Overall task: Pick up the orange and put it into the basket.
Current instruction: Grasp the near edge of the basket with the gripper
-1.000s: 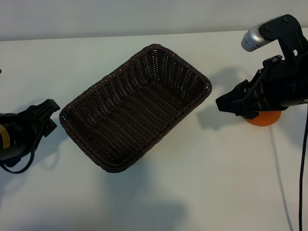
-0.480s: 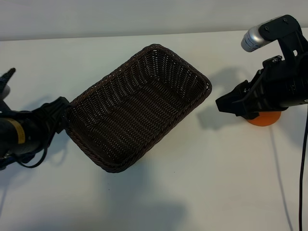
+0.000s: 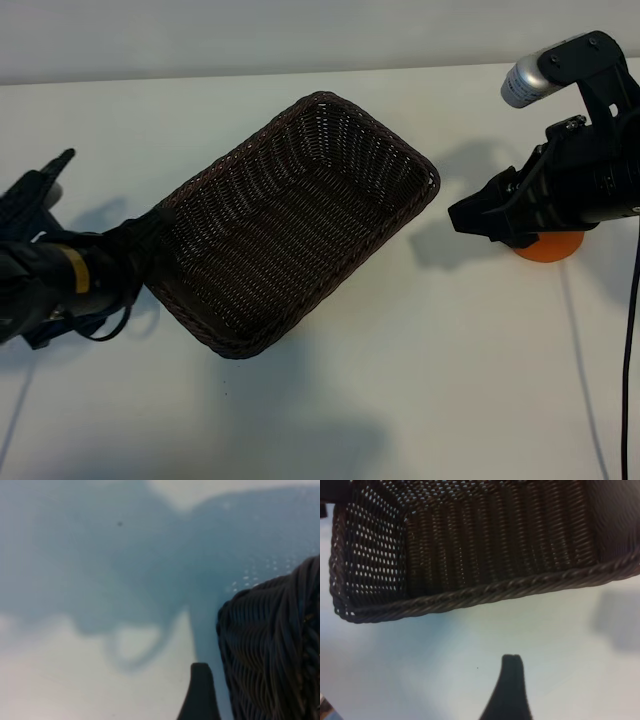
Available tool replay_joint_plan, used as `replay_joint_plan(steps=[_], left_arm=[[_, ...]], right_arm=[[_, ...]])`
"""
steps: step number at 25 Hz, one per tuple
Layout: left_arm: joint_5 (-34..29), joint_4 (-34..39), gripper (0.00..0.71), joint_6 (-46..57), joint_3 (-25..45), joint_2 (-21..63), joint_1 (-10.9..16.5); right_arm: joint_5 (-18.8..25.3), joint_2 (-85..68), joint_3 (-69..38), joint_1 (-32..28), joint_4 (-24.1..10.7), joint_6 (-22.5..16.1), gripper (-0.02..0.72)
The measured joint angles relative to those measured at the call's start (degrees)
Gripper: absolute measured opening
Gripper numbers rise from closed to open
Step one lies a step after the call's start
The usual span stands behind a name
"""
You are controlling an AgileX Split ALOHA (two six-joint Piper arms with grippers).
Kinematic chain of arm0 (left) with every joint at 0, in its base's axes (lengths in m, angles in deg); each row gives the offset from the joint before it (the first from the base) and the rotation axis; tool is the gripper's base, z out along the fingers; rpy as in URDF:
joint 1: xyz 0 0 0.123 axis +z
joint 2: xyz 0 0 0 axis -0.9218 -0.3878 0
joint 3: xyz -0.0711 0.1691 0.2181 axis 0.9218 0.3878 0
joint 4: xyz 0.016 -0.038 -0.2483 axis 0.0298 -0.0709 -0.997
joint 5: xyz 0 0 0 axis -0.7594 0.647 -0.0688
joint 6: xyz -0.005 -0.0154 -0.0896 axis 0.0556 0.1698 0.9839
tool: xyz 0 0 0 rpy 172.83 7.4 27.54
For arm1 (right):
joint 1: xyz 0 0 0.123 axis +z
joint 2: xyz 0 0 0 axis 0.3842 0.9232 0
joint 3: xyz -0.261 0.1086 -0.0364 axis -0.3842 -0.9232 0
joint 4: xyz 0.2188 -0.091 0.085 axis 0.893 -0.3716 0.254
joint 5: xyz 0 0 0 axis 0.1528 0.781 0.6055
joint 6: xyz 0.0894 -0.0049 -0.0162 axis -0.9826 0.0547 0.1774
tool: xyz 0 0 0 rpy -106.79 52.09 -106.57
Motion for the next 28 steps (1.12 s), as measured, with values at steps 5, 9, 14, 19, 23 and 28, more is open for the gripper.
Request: replay_joint_plan(steps=[5, 9, 14, 19, 23, 28], left_arm=[[2.8, 0.0, 0.580, 0.4, 0.1, -2.6, 0.0], [3.8, 0.0, 0.580, 0.6, 0.1, -3.9, 0.0], [4.4, 0.0, 0.580, 0.7, 0.1, -5.7, 0.0], [4.9, -0.5, 0.580, 0.8, 0.3, -7.4, 0.0], [5.9, -1.4, 0.573, 0.9, 0.3, -7.9, 0.0], [7.1, -1.5, 0.539, 0.9, 0.3, -9.0, -0.2]], right_arm=[[0.0, 0.0, 0.0, 0.0, 0.0, 0.0, 0.595], [0.0, 0.0, 0.0, 0.0, 0.0, 0.0, 0.595], [0.0, 0.0, 0.0, 0.0, 0.0, 0.0, 0.595], [0.0, 0.0, 0.0, 0.0, 0.0, 0.0, 0.595], [0.0, 0.0, 0.0, 0.0, 0.0, 0.0, 0.595], [0.2, 0.0, 0.0, 0.0, 0.0, 0.0, 0.595]])
